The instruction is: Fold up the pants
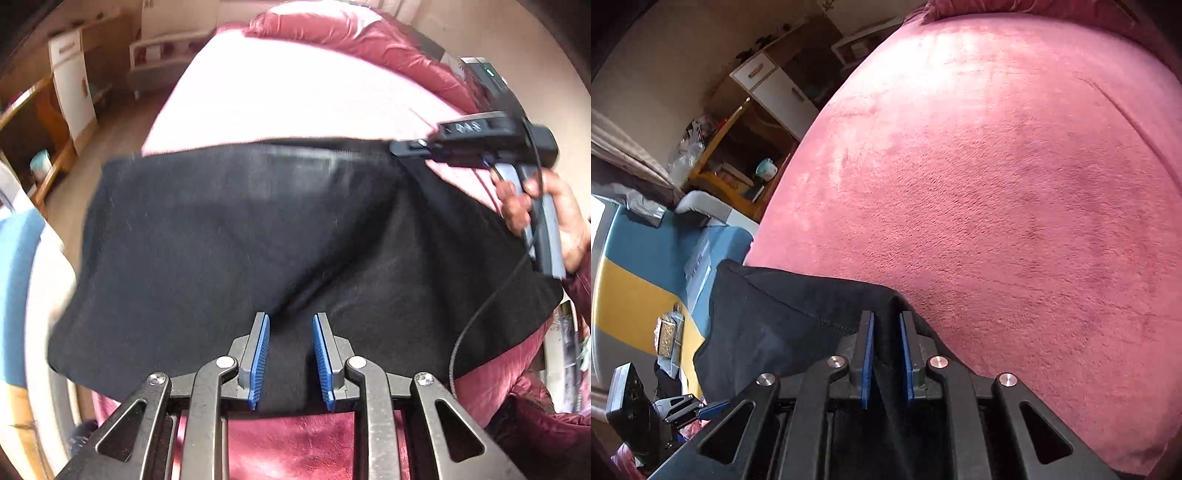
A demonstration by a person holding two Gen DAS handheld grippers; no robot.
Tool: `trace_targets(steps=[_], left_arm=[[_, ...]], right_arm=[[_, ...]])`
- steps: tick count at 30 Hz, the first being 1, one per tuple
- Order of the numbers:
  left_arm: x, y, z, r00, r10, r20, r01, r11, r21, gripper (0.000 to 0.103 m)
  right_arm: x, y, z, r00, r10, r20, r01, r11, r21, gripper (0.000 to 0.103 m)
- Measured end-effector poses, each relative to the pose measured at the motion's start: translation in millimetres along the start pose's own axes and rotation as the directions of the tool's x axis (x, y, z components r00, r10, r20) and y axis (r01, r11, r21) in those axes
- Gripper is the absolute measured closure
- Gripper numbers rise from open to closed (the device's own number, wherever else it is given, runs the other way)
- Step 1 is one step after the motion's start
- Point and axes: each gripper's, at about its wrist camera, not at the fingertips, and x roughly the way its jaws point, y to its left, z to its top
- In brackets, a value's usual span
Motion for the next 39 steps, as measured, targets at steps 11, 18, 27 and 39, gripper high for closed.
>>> trace_targets(steps=[11,18,27,39], left_arm=[[0,31,12,0.993,0.119,0.026,-0.115,0.984,-0.134,0.077],[8,57,1,0.979,0.203,-0.022,-0.202,0.95,-0.239,0.073],[-12,28,7,0.982,0.19,0.016,-0.181,0.955,-0.233,0.072],[-37,-24,6,0.995,0.061,0.073,-0.054,0.994,-0.091,0.07]], right_arm=[[-86,-59,-104,0.988,-0.138,0.064,0.127,0.981,0.148,0.074],[-69,-108,-135,0.966,-0.238,0.099,0.196,0.927,0.319,0.092],[-126,-121,-175,0.955,-0.207,0.212,0.102,0.901,0.421,0.066],[-289,-237,-325,0.84,-0.442,0.314,0.055,0.645,0.762,0.066]])
